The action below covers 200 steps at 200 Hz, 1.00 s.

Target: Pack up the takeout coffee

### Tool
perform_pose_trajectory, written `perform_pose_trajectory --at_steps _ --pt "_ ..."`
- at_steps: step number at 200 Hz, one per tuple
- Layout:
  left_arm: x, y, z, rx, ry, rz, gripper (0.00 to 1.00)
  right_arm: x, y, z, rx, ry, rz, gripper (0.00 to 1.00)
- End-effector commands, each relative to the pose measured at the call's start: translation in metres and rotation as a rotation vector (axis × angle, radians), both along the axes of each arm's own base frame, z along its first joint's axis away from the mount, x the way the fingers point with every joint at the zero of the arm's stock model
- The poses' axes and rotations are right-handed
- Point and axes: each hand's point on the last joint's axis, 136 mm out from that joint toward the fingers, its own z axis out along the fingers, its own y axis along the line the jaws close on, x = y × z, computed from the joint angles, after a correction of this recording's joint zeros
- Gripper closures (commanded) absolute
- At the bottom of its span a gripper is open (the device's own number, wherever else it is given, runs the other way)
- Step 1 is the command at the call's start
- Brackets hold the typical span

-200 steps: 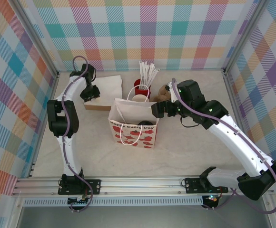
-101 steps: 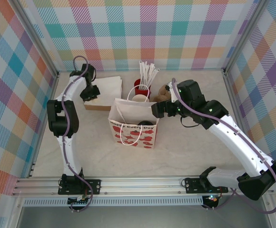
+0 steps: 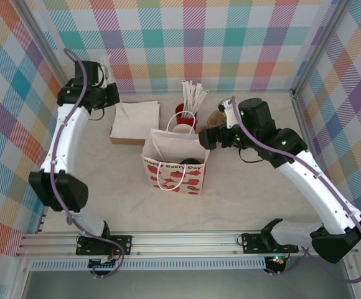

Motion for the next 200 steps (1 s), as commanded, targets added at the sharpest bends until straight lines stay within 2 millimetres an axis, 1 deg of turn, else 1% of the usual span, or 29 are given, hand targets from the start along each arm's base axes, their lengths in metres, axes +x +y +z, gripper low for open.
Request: perform_pose_trajectory --at_steps 1,22,49,74,89,104,109,130,143,166,179,200 --pt "-0.026 -0.051 0.048 -0.050 -0.158 -0.310 0.95 -0.008 0.015 0.041 0.025 -0.132 0.156 0.00" --pt "-0.062 -0.080 0.087 -0.098 -0.269 -0.511 0.94 -0.011 0.026 0.064 0.019 -0.236 0.263 0.00" --pt "-0.115 -0.109 0.129 -0.161 -0.392 -0.754 0.93 -0.020 0.047 0.094 0.038 -0.394 0.439 0.00" --pt "-0.163 -0.131 0.157 -0.208 -0.491 -0.949 0.93 -0.028 0.066 0.117 0.064 -0.493 0.588 0.00" --pt "-0.186 -0.142 0.167 -0.215 -0.538 -1.036 0.93 -0.029 0.077 0.128 0.084 -0.514 0.644 0.00" --pt "-0.203 -0.150 0.172 -0.206 -0.575 -1.097 0.92 -0.031 0.090 0.135 0.099 -0.511 0.696 0.00" --pt "-0.207 -0.153 0.173 -0.202 -0.585 -1.114 0.92 -0.031 0.095 0.138 0.104 -0.508 0.707 0.00" --pt "-0.222 -0.162 0.176 -0.201 -0.617 -1.181 0.92 -0.031 0.114 0.136 0.112 -0.472 0.759 0.00" --pt "-0.226 -0.165 0.177 -0.197 -0.628 -1.200 0.92 -0.031 0.124 0.133 0.123 -0.446 0.784 0.00" --pt "-0.226 -0.167 0.178 -0.186 -0.637 -1.206 0.92 -0.032 0.136 0.130 0.160 -0.385 0.816 0.00" --pt "-0.226 -0.168 0.177 -0.186 -0.638 -1.210 0.93 -0.036 0.141 0.127 0.181 -0.350 0.843 0.06" --pt "-0.226 -0.169 0.178 -0.186 -0.639 -1.220 0.93 -0.041 0.144 0.121 0.196 -0.301 0.869 0.20"
